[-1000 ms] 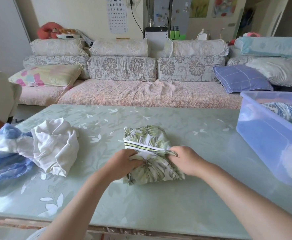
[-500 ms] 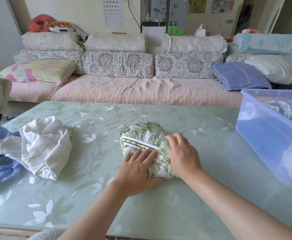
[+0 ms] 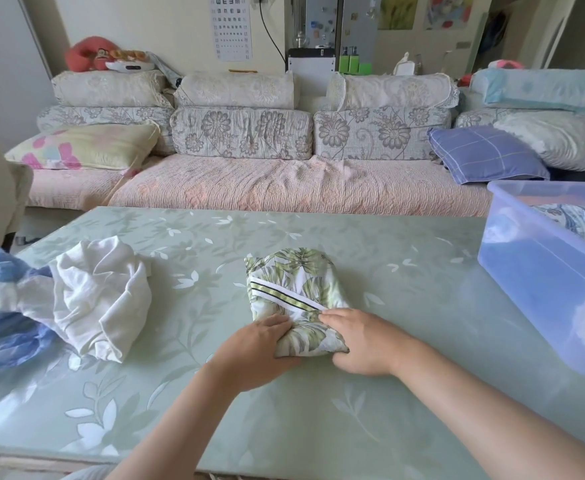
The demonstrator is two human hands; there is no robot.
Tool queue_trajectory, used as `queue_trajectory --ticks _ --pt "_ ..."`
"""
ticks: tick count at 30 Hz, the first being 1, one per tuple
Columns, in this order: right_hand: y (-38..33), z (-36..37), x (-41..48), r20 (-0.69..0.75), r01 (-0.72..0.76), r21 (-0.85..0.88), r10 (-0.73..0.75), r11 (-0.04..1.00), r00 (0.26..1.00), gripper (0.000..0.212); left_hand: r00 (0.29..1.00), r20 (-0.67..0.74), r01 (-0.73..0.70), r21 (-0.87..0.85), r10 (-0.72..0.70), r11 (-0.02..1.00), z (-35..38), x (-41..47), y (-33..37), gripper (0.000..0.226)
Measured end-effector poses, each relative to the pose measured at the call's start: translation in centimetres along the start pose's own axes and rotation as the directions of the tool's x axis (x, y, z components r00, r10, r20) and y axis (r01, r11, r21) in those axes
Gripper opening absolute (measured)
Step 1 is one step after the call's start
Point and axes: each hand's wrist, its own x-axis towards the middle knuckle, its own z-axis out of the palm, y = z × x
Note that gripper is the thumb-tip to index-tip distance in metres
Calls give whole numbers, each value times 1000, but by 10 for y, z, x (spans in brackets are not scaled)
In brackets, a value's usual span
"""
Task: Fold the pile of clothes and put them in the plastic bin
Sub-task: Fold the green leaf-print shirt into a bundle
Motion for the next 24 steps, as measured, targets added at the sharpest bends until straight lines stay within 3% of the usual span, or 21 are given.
queue_trajectory --ticks 3,9,12,14,16,18,20,22,24 --pt "2 -12 0 -61 -56 83 61 995 996 20 999 28 32 -119 -29 992 -12 -5 2 37" --pt "7 -27 -3 -3 -151 358 163 922 987 26 959 129 280 -318 -251 906 -35 -12 -4 35" --pt "8 -19 3 -104 -191 430 259 883 960 26 943 85 331 -362 -323 872 -37 -9 -9 35" --pt "5 -11 7 -216 -204 371 297 906 930 31 930 23 349 -362 -366 864 -35 -4 -8 30" --pt "2 -4 13 -366 -178 152 223 972 904 35 913 -117 347 -278 -390 896 -35 -2 -1 25" --pt "2 -1 18 -477 -112 -90 56 990 877 40 905 -348 243 -45 -243 969 -29 3 5 33" --pt "3 0 22 -521 -52 -231 -78 972 850 44 892 -451 36 130 27 991 -21 8 17 42" --pt "0 3 25 -544 -18 -308 -160 951 823 38 887 -413 -140 188 207 972 -6 11 27 34" --pt "-2 7 26 -542 -24 -371 -195 928 818 32 941 -267 -154 207 207 966 10 10 32 47"
